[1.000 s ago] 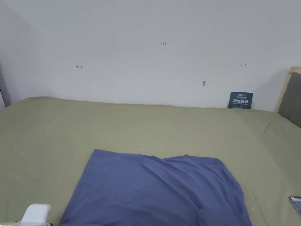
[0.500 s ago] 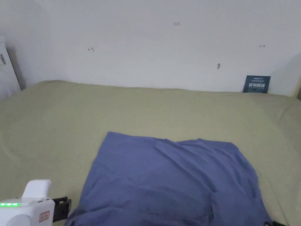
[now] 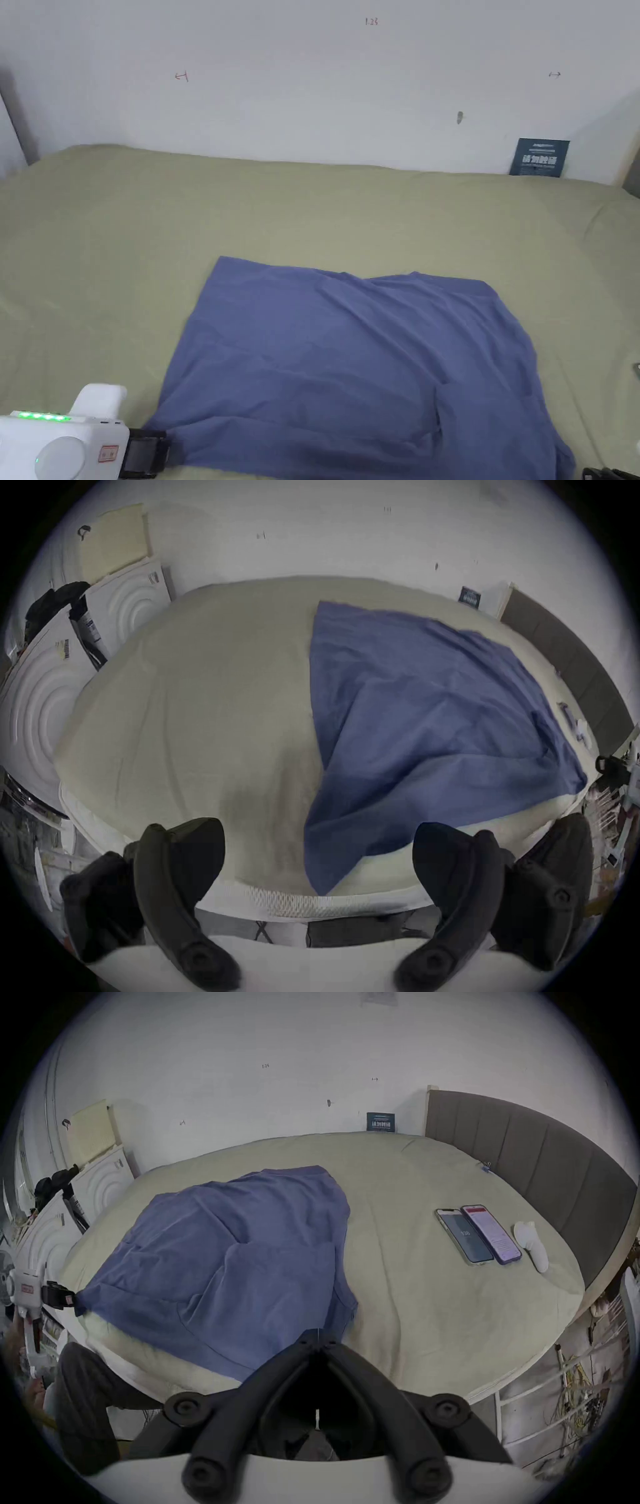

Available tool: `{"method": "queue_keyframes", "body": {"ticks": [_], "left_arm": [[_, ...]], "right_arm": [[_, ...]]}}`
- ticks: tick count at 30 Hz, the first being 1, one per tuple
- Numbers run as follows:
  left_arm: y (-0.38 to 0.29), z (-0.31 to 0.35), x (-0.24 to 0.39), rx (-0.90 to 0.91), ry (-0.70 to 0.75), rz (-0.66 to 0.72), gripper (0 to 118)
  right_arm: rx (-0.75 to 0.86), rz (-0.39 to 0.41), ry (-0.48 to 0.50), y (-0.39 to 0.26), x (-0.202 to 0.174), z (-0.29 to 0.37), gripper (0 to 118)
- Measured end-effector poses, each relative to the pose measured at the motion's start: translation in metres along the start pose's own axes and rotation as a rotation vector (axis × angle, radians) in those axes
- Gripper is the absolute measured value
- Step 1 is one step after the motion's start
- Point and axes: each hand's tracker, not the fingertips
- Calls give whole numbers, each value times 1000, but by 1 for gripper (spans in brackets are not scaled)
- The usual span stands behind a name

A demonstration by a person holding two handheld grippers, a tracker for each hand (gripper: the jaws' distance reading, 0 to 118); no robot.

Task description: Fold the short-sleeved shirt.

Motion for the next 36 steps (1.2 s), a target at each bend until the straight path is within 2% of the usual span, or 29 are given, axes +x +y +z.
{"method": "queue_keyframes", "body": {"ticks": [1,2,3,4,5,7,8,9,10,11,12,13,14,16,17,18,19,20,21,22,23,30,36], "left_arm": [[0,-5,2,-9,13,-9,111],[1,-8,4,-16,12,-18,99],[1,-8,7,-14,11,-19,69],[4,-5,2,-16,-7,-16,15],[4,-7,3,6,-51,6,1],[5,-7,7,-5,-30,3,1],[5,-6,7,4,-33,-8,1],[5,-7,8,2,-33,-11,1],[5,-10,7,0,-31,-14,1],[4,-11,7,1,-30,-17,1],[5,-5,6,1,-28,-20,1],[5,-6,5,3,-27,-18,1],[5,-6,4,5,-29,-16,1],[7,-3,2,10,-31,-7,1],[7,-4,1,10,-32,-3,1],[7,-5,-2,11,-34,4,1],[7,-4,-3,12,-38,11,1],[6,0,-2,14,-40,15,1],[4,4,-3,40,-28,24,1],[3,7,-6,41,-35,21,1],[4,10,-9,48,-43,24,1],[53,32,-4,109,-67,13,1],[129,14,2,112,-88,39,1]], "right_arm": [[-7,5,-2,-2,-1,-1,0],[-11,5,-3,-3,-2,-1,0],[-15,5,-3,-4,-2,-2,0],[-20,4,-2,-4,-2,-3,0],[-22,3,0,-5,-1,-4,0],[-28,4,14,-5,-2,-5,0],[-29,8,21,-5,-2,-6,12],[-29,19,25,-6,-4,-6,49],[-33,41,38,-6,-5,-9,99],[-67,62,47,-7,-7,-15,118],[-40,47,57,-10,-7,-15,116],[-80,70,33,-18,-8,-16,116],[-116,76,39,-22,-7,-20,109],[-124,70,30,-31,-5,-28,106],[-135,68,23,-12,-9,-38,102],[-147,64,19,-9,-7,-42,88],[-149,62,11,-9,-6,-44,62],[-153,54,4,-9,-4,-45,10],[-147,35,0,-7,0,-42,2],[-153,-15,44,-2,5,-40,2],[-132,-40,40,1,8,-37,2],[-8,-31,40,66,8,-22,2],[27,14,20,142,1,-67,2]]}}
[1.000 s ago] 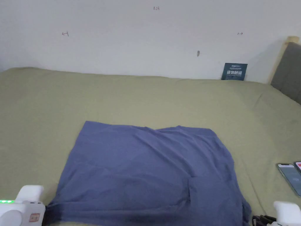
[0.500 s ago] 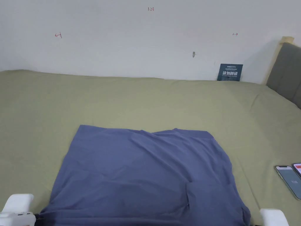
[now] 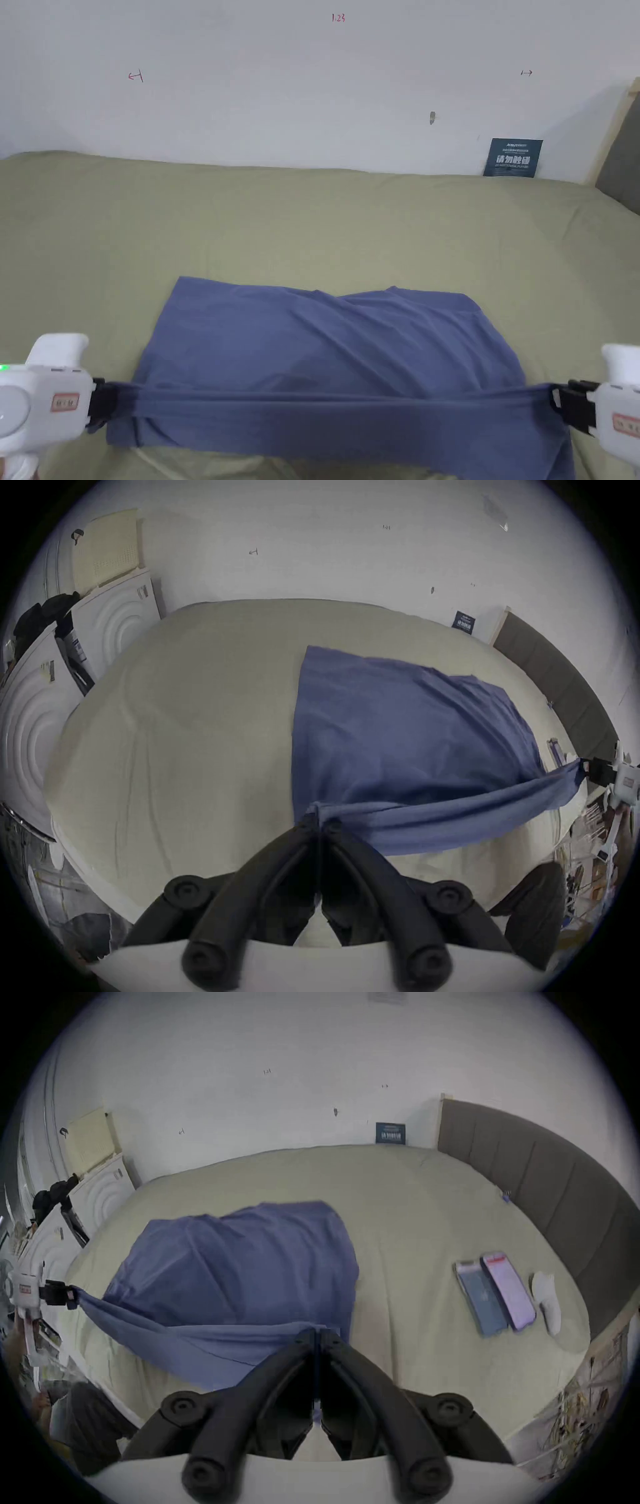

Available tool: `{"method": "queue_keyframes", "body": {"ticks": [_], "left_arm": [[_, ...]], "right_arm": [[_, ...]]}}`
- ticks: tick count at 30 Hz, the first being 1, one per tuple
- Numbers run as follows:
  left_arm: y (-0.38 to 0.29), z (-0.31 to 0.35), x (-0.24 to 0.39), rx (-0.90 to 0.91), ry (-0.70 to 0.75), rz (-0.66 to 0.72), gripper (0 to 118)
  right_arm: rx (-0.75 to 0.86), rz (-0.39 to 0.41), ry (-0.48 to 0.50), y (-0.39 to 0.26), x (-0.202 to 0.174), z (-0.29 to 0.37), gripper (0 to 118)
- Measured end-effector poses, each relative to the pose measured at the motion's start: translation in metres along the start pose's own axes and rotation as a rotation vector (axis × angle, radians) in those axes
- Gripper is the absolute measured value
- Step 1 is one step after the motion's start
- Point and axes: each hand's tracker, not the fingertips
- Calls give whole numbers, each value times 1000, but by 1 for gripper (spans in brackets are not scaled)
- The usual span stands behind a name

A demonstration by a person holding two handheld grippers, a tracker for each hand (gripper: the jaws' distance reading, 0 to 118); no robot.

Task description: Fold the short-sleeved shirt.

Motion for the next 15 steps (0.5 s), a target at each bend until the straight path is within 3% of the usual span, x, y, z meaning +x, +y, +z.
{"method": "queue_keyframes", "body": {"ticks": [8,12,13,14,15], "left_arm": [[64,-86,3,-79,24,-10,1],[71,-120,3,-110,15,20,2],[71,-123,2,-97,12,30,10],[68,-123,-1,-78,8,36,45],[66,-122,-1,-63,17,28,82]], "right_arm": [[-91,47,-49,49,0,-107,2],[-119,28,-59,43,4,-142,2],[-122,18,-57,42,5,-146,2],[-138,1,-53,41,6,-145,9],[-142,-7,-50,38,8,-143,36]]}}
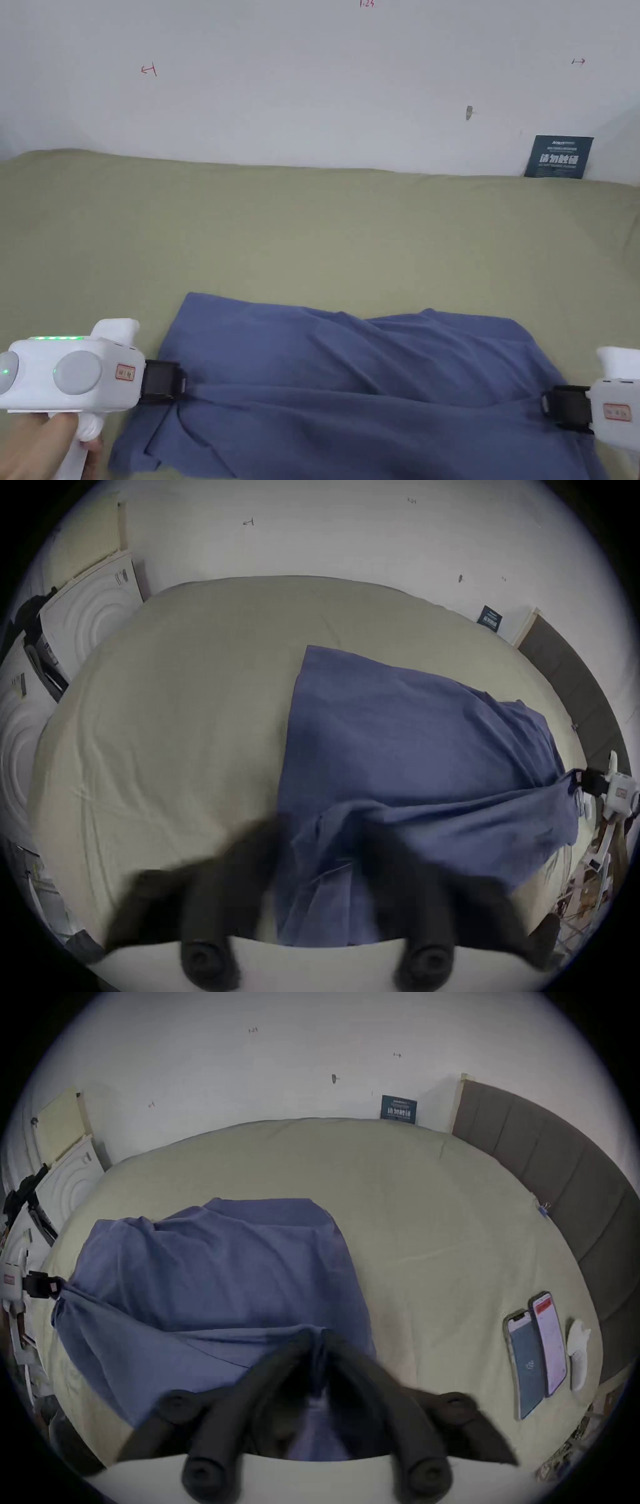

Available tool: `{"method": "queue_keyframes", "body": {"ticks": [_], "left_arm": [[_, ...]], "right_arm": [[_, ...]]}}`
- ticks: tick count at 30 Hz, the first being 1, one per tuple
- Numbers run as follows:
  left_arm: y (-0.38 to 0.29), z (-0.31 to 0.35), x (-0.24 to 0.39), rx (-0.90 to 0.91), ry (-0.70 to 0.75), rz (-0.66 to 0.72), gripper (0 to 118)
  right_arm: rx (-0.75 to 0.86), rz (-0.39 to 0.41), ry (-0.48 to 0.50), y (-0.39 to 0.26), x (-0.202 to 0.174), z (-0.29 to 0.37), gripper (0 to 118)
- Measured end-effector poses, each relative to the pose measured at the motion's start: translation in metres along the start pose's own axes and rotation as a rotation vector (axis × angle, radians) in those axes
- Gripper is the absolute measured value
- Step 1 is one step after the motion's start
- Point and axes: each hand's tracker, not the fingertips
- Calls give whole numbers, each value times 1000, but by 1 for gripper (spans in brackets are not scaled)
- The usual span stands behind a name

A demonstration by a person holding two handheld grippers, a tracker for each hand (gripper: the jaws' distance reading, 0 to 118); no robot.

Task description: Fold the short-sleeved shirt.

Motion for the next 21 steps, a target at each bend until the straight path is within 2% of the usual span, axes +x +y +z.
{"method": "queue_keyframes", "body": {"ticks": [1,2,4,6,7,8,9,10,11,14,15,16,17,18,21], "left_arm": [[-3,-1,-2,41,30,-5,107],[-7,6,-4,65,35,3,109],[-18,22,-10,66,31,13,109],[-31,37,-15,74,45,16,106],[-37,44,-16,75,45,12,95],[-42,49,-16,72,45,3,48],[-48,51,-17,61,42,-2,0],[-57,50,-15,68,60,-11,0],[-61,49,-15,49,46,-16,0],[-69,49,-13,23,-7,9,1],[-70,45,-11,11,-21,13,13],[-71,39,-10,-8,-23,16,45],[-67,39,-7,-21,-19,17,97],[-67,30,-4,-33,-10,14,115],[-61,21,5,-29,15,7,115]], "right_arm": [[-2,-3,18,-6,2,3,80],[2,5,26,-14,2,12,118],[37,31,10,-23,5,24,108],[60,30,7,-37,6,43,107],[66,17,11,-42,9,50,103],[79,-3,15,-47,12,57,82],[96,-25,11,-53,14,62,47],[97,-24,-5,-58,14,70,4],[144,-31,-28,-61,15,75,0],[87,-40,10,-70,18,80,0],[83,-31,2,-73,17,81,0],[82,-19,-4,-76,17,82,0],[78,-13,0,-77,17,83,0],[75,-10,6,-78,15,86,0],[68,-12,17,-79,15,85,0]]}}
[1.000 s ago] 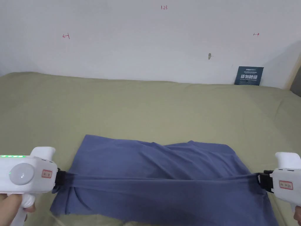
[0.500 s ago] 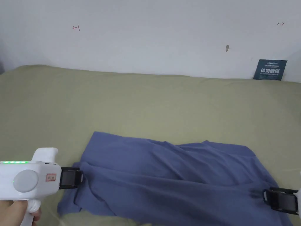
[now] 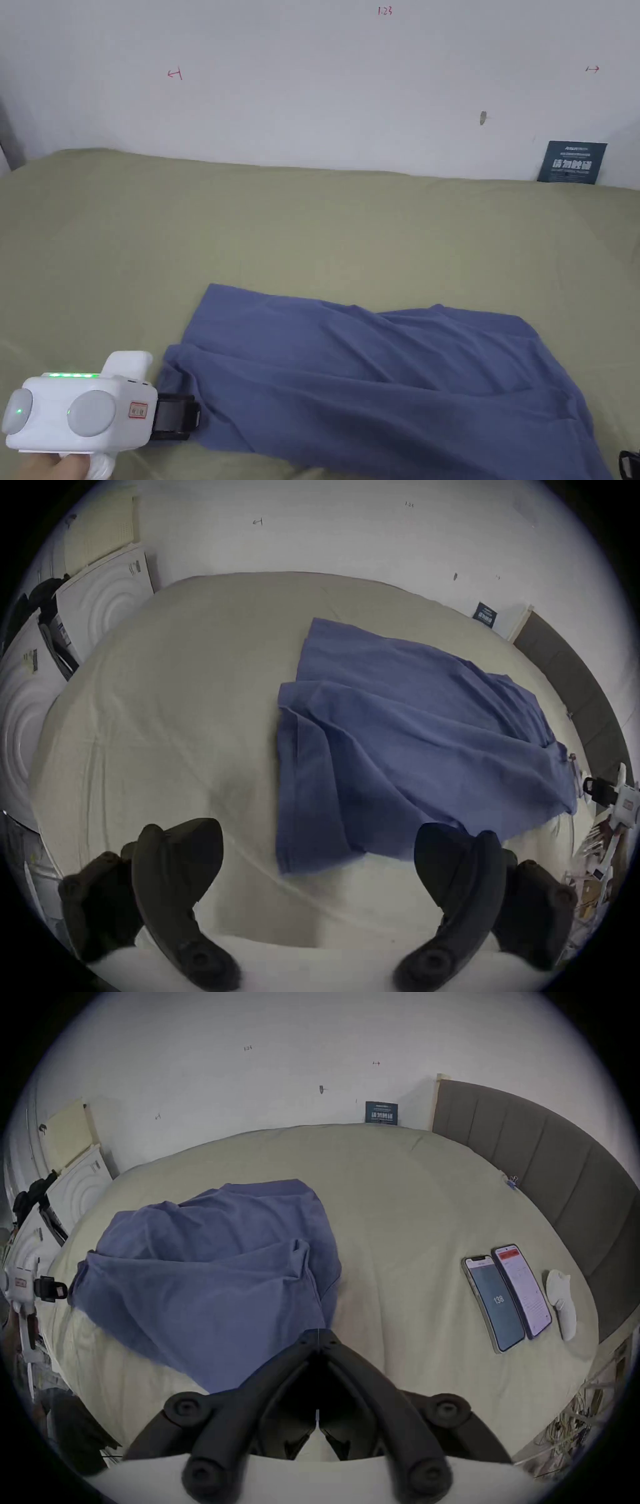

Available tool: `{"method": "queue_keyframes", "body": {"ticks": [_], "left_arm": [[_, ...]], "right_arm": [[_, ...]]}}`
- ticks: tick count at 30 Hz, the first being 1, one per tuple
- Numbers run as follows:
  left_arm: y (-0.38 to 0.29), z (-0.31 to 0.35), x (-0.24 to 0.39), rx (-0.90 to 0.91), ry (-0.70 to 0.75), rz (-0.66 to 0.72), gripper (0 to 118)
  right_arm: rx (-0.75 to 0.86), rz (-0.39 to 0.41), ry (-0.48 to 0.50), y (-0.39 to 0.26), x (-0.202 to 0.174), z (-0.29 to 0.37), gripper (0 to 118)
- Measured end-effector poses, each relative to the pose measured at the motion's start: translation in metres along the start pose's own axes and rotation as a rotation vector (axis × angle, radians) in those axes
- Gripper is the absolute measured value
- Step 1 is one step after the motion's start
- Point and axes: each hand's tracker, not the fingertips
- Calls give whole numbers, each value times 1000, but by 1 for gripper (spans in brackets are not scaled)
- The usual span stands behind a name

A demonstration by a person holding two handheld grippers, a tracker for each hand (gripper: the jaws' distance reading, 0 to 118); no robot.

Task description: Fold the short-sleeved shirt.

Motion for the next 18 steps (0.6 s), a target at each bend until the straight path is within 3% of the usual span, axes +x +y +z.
{"method": "queue_keyframes", "body": {"ticks": [4,5,6,8,9,10,11,12,14,17,18], "left_arm": [[6,-16,8,-59,25,-13,114],[7,-16,10,-57,57,-44,107],[7,-14,11,-38,48,-65,86],[4,-12,12,-23,-33,-26,7],[4,-13,13,-36,4,-46,7],[4,-15,13,-27,8,-73,7],[3,-17,11,-29,14,-73,7],[1,-16,12,-32,10,-68,7],[2,-17,7,-31,0,-47,7],[2,-14,10,-31,-2,-47,7],[1,-14,10,-31,0,-50,7]], "right_arm": [[-19,3,6,-1,-1,-9,0],[-20,3,8,-1,0,-13,0],[-18,2,10,-1,1,-13,0],[-12,-11,25,0,3,-13,0],[-16,-16,31,1,2,-15,3],[-27,-20,50,2,3,-18,25],[-61,-20,60,1,4,-22,83],[-93,-1,123,-4,0,-25,118],[-88,16,59,-5,-5,-40,110],[-135,34,44,-7,-12,-54,108],[-152,41,38,-8,-13,-59,95]]}}
